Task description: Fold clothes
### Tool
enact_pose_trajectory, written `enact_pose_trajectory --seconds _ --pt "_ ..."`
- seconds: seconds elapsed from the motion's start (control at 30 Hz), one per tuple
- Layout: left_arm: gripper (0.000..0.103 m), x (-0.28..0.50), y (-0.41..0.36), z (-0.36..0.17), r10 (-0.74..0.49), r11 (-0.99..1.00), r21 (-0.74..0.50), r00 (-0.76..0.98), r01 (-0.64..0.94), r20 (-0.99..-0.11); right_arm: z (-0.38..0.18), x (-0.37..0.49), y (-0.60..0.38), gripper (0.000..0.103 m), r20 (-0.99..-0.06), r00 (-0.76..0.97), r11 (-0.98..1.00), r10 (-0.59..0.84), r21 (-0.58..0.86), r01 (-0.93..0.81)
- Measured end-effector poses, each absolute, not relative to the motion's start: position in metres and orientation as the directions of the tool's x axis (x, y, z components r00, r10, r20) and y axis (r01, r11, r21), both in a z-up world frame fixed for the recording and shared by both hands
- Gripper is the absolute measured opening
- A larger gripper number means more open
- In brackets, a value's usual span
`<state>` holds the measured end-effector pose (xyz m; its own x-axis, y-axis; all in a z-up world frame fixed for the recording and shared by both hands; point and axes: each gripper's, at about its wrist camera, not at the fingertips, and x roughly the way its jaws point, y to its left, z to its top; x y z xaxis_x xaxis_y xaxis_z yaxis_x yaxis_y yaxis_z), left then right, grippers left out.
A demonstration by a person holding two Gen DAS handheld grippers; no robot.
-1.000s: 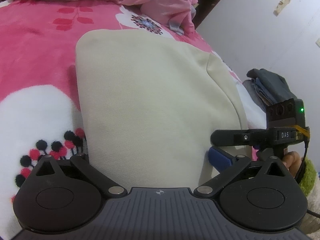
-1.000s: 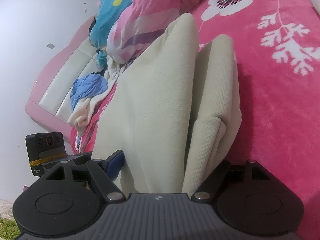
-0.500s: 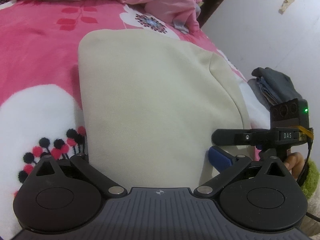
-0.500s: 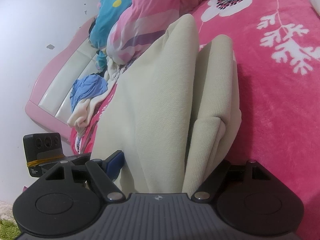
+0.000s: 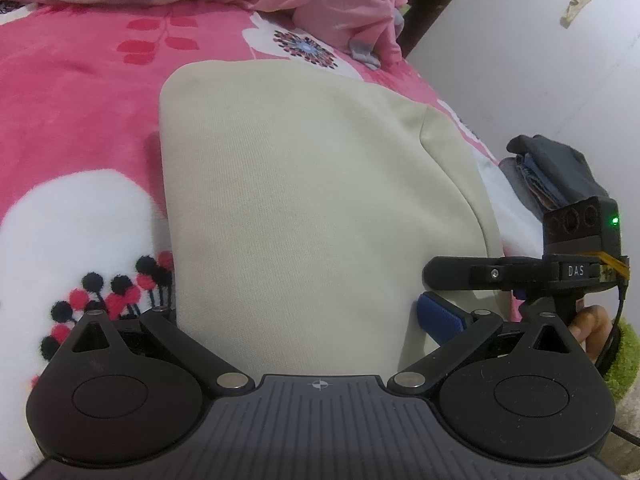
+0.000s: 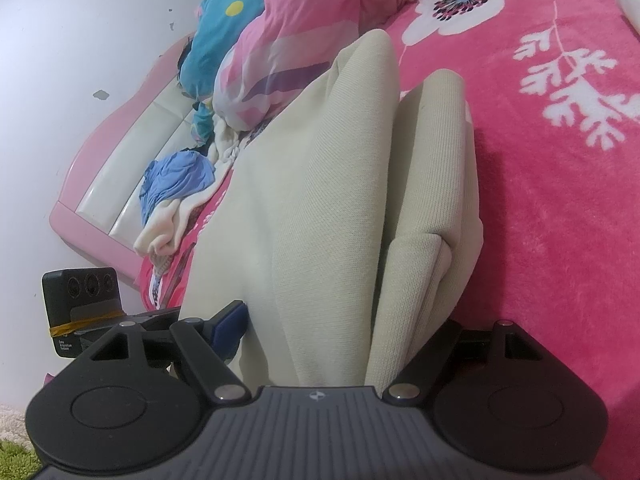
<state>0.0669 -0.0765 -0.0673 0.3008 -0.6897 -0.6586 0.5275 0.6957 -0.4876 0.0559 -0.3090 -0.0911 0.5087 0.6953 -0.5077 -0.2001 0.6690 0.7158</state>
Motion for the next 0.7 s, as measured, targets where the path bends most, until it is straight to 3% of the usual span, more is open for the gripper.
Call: enact_pose_trajectory --seconds 0.47,0.7 --pt "0.097 0.064 -0.075 -0.061 -0.669 0.719 -0.472 0.327 0.510 -0.667 -0.076 0.048 -0.296 0.074 -0.562 0.551 0.746 0.616 0.641 -0.181" --pt "0.095 0.063 -0.072 -0.056 -0.676 0.718 -0.481 0.338 0.503 -0.655 -0.064 0.043 -0.292 0.067 -0.576 0.573 0.779 0.583 0.596 -0.194"
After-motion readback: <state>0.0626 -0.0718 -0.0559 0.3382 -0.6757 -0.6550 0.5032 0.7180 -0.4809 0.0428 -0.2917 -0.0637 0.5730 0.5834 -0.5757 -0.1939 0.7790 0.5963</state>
